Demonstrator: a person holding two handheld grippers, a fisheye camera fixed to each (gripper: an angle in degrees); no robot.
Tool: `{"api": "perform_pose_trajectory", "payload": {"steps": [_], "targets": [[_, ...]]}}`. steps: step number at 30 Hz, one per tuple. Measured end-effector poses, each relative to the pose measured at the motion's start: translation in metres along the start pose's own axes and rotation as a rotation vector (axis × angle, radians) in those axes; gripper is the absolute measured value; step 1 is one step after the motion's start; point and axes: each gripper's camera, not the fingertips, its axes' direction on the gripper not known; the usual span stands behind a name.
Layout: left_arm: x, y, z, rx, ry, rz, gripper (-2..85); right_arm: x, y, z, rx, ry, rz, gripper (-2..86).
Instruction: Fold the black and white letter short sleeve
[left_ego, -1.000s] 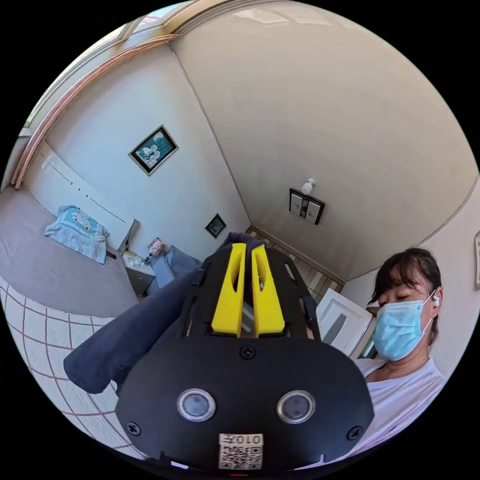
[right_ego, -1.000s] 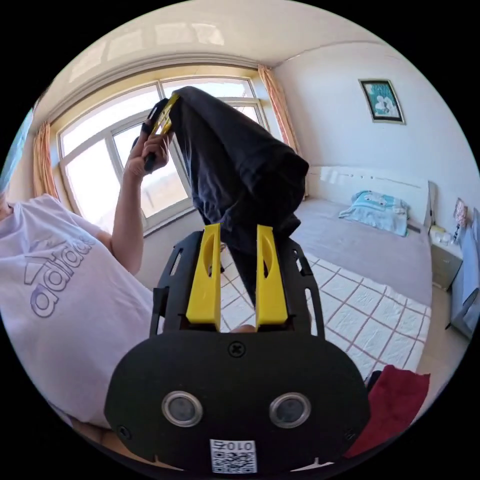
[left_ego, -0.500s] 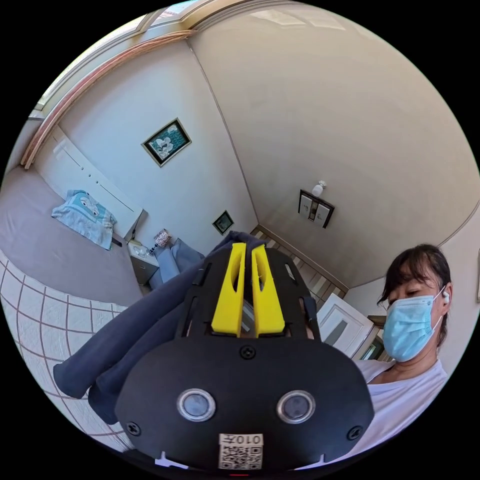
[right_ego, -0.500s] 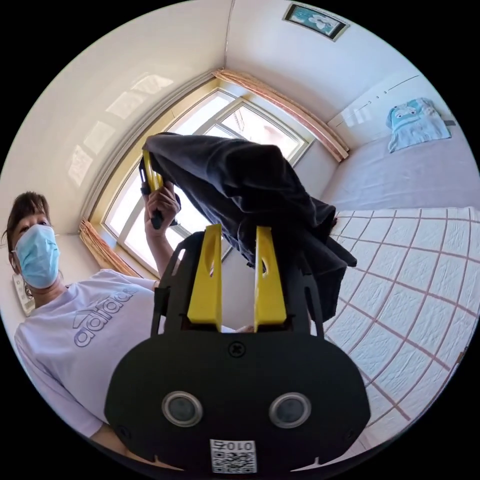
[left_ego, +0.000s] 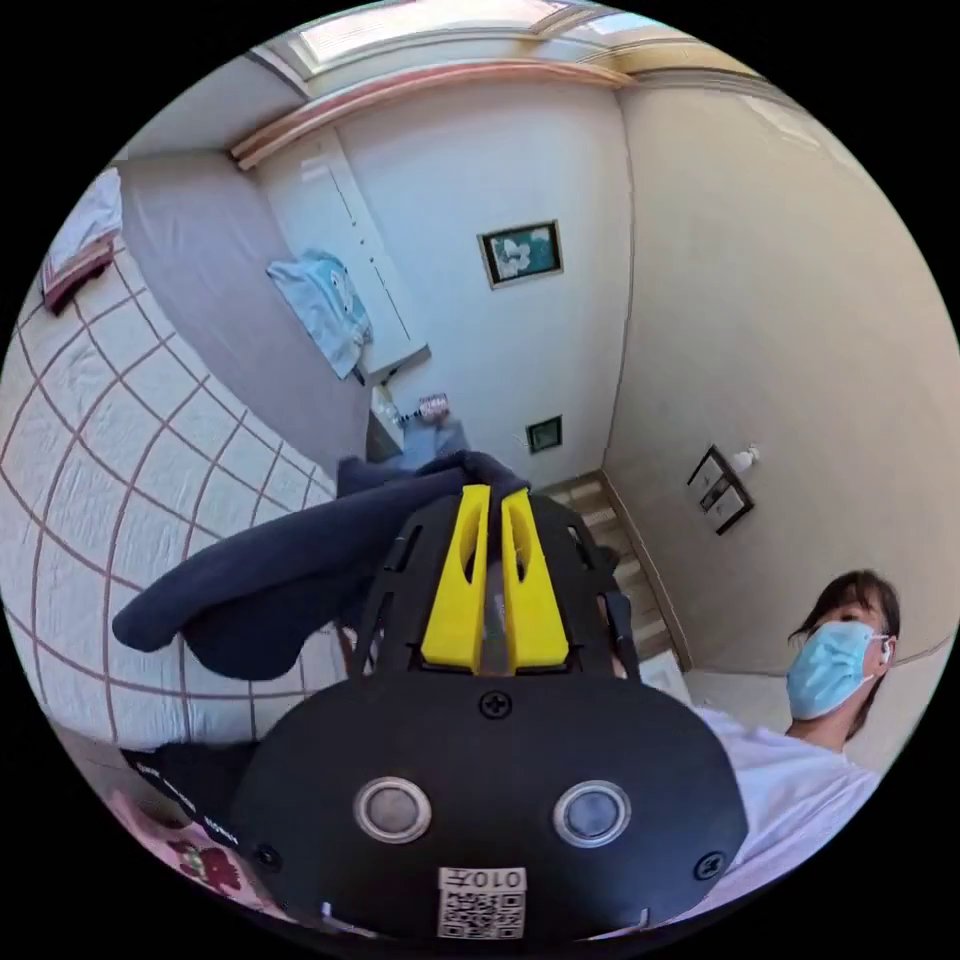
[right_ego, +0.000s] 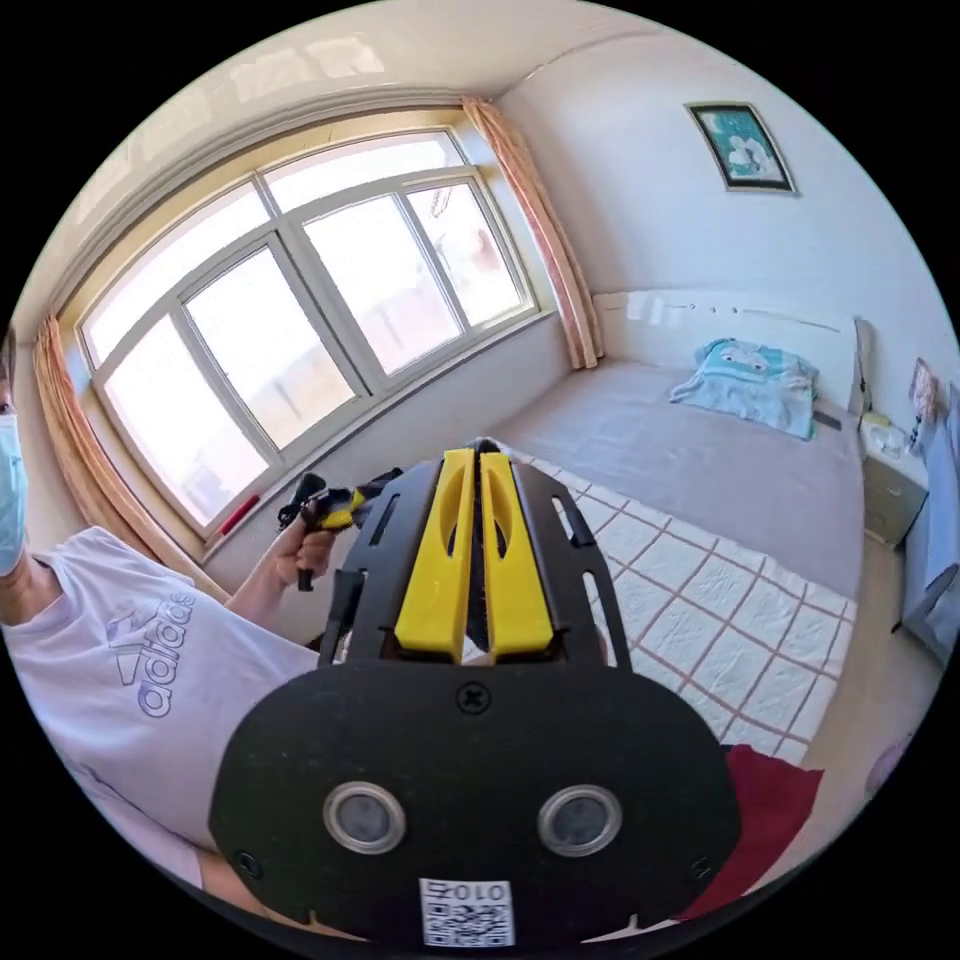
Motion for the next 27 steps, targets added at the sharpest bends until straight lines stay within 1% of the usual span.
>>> {"api": "perform_pose_trajectory", "payload": {"steps": [1,2,4,5,6,7,9,11,14,16,18,21,23,24,26,27], "targets": [[-0.003,0.015,0.023,-0.157,-0.059,0.045,0.0,-0.007,-0.008,-0.001,-0.007,0.015,-0.037,2.9],[-0.001,0.032,0.044,-0.302,-0.060,0.136,0.2,-0.023,-0.022,-0.003,-0.025,0.053,-0.117,2.9],[0.006,0.052,0.059,-0.430,-0.010,0.259,0.4,-0.052,-0.039,0.000,-0.083,0.117,-0.263,2.9],[0.016,0.061,0.057,-0.432,0.018,0.360,0.5,-0.073,-0.047,0.005,-0.137,0.146,-0.381,2.9],[0.021,0.063,0.054,-0.432,0.023,0.408,0.7,-0.095,-0.050,0.008,-0.169,0.153,-0.512,2.9],[0.032,0.064,0.048,-0.424,0.023,0.484,1.2,-0.107,-0.050,0.009,-0.177,0.153,-0.574,2.9],[0.044,0.059,0.033,-0.325,-0.034,0.537,2.9,-0.145,-0.043,0.001,-0.158,0.109,-0.792,2.9],[0.062,0.052,0.012,-0.131,-0.207,0.578,6.7,-0.162,-0.037,-0.012,-0.118,0.073,-0.858,3.0],[0.086,0.056,0.013,-0.025,-0.381,0.675,9.8,-0.170,-0.029,-0.040,-0.025,-0.021,-0.861,3.1],[0.095,0.059,0.031,-0.052,-0.428,0.708,11.1,-0.170,-0.025,-0.052,0.017,-0.011,-0.800,3.1],[0.100,0.065,0.061,-0.143,-0.403,0.754,12.2,-0.174,-0.018,-0.065,0.058,-0.007,-0.764,3.1],[0.103,0.082,0.120,-0.281,-0.425,0.833,13.5,-0.186,-0.009,-0.078,0.103,0.026,-0.751,3.1],[0.091,0.096,0.169,-0.435,-0.368,0.820,13.6,-0.192,-0.005,-0.085,0.117,0.042,-0.748,3.1],[0.087,0.101,0.181,-0.472,-0.347,0.815,13.5,-0.196,-0.003,-0.089,0.122,0.050,-0.753,3.1],[0.072,0.120,0.218,-0.636,-0.244,0.800,12.3,-0.198,0.000,-0.092,0.118,0.088,-0.741,3.1],[0.070,0.125,0.225,-0.683,-0.192,0.799,11.9,-0.196,0.001,-0.094,0.111,0.116,-0.720,3.1]]}}
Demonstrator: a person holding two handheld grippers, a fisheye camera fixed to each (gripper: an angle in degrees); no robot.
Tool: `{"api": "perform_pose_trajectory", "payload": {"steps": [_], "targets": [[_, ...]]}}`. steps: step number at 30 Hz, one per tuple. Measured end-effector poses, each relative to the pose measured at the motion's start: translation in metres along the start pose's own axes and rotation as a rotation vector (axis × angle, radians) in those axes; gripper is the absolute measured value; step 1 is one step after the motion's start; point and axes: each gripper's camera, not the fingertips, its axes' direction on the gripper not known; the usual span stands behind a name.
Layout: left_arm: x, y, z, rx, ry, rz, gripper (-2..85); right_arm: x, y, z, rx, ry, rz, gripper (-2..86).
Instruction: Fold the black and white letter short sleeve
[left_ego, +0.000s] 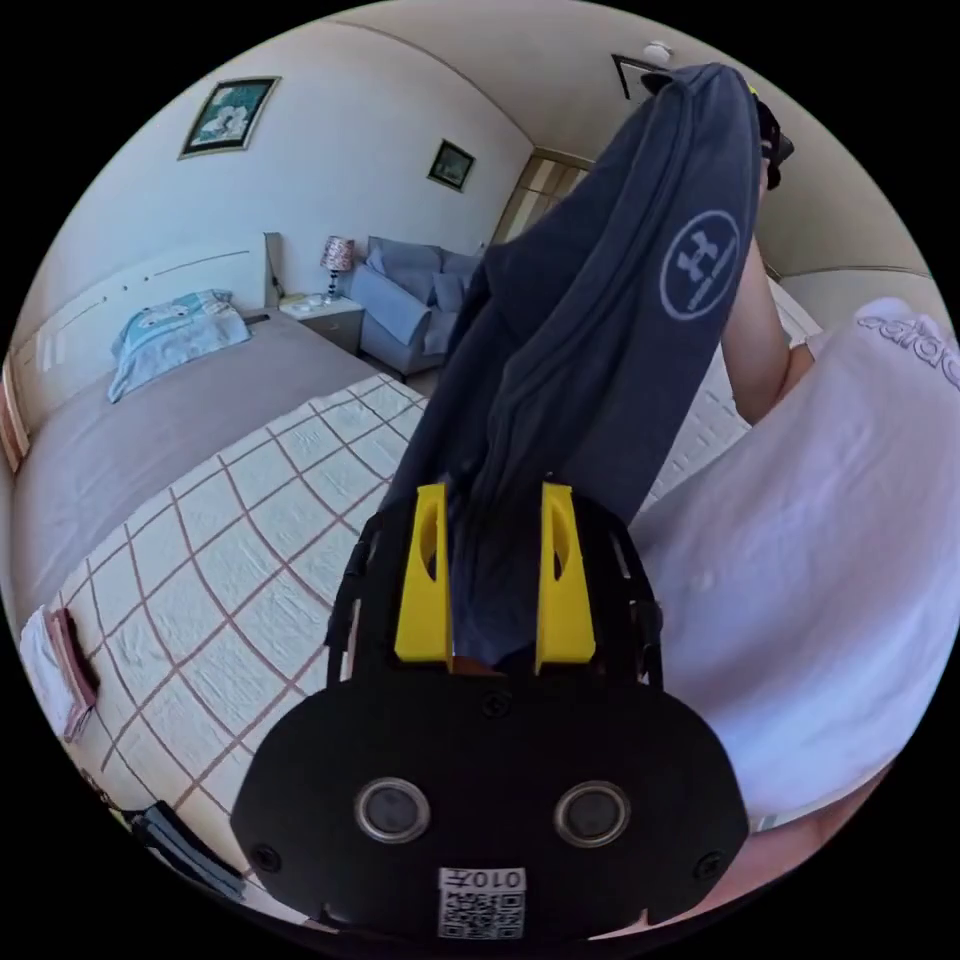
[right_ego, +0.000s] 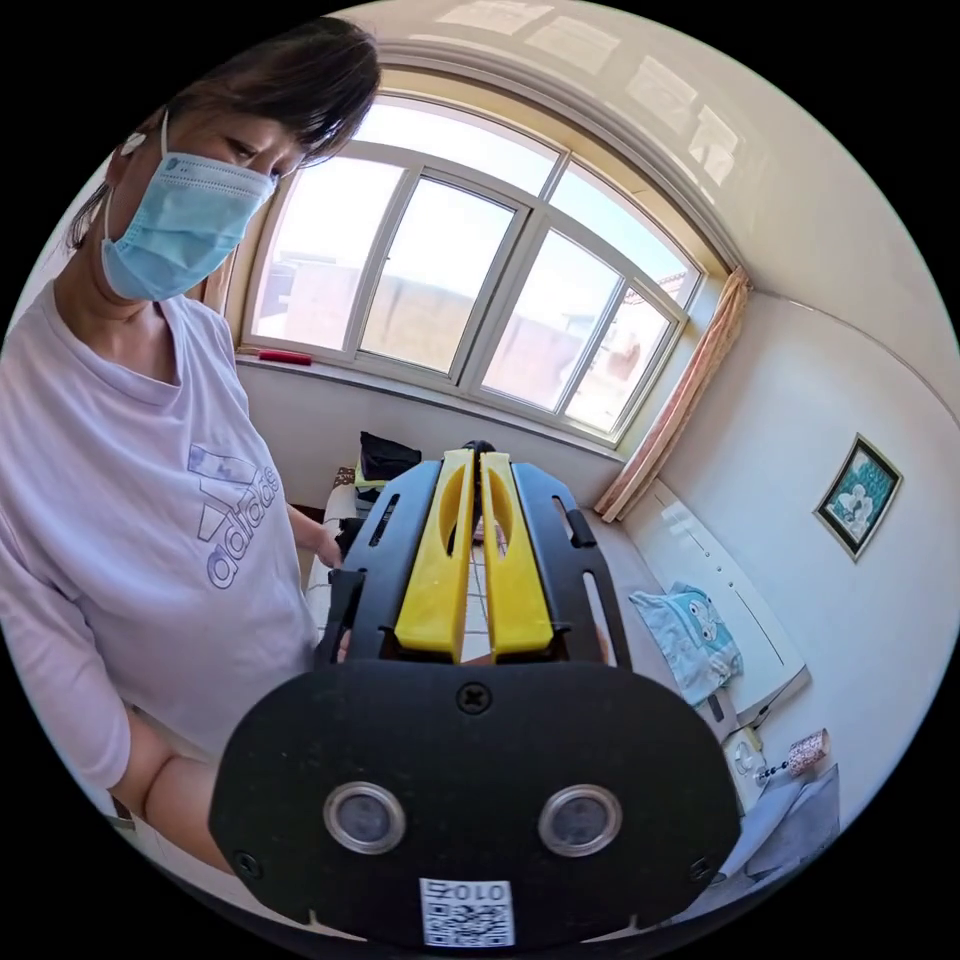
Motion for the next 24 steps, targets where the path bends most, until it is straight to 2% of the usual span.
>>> {"api": "perform_pose_trajectory", "payload": {"steps": [2,3,7,10,16,20,24], "targets": [[0.011,0.002,0.015,0.051,0.247,0.056,10.0,0.002,0.005,-0.005,-0.001,-0.001,0.025,3.1],[0.013,0.003,0.017,0.067,0.280,0.065,9.5,0.003,0.008,-0.008,0.011,-0.004,0.040,3.1],[0.013,0.006,0.023,0.104,0.240,-0.024,7.2,0.004,0.014,-0.018,0.051,0.017,0.061,3.1],[0.018,-0.002,0.024,0.137,0.126,-0.069,9.8,0.007,0.015,-0.024,0.101,-0.013,0.062,3.2],[0.037,-0.046,0.035,0.143,0.048,0.006,12.2,0.007,0.010,-0.028,0.116,-0.023,0.005,3.3],[0.065,-0.066,0.029,0.139,0.134,0.105,11.7,0.012,0.012,-0.032,0.078,0.077,0.035,3.3],[0.091,-0.073,0.026,0.155,0.089,0.104,10.5,0.017,0.024,-0.040,0.106,0.110,0.066,3.3]]}}
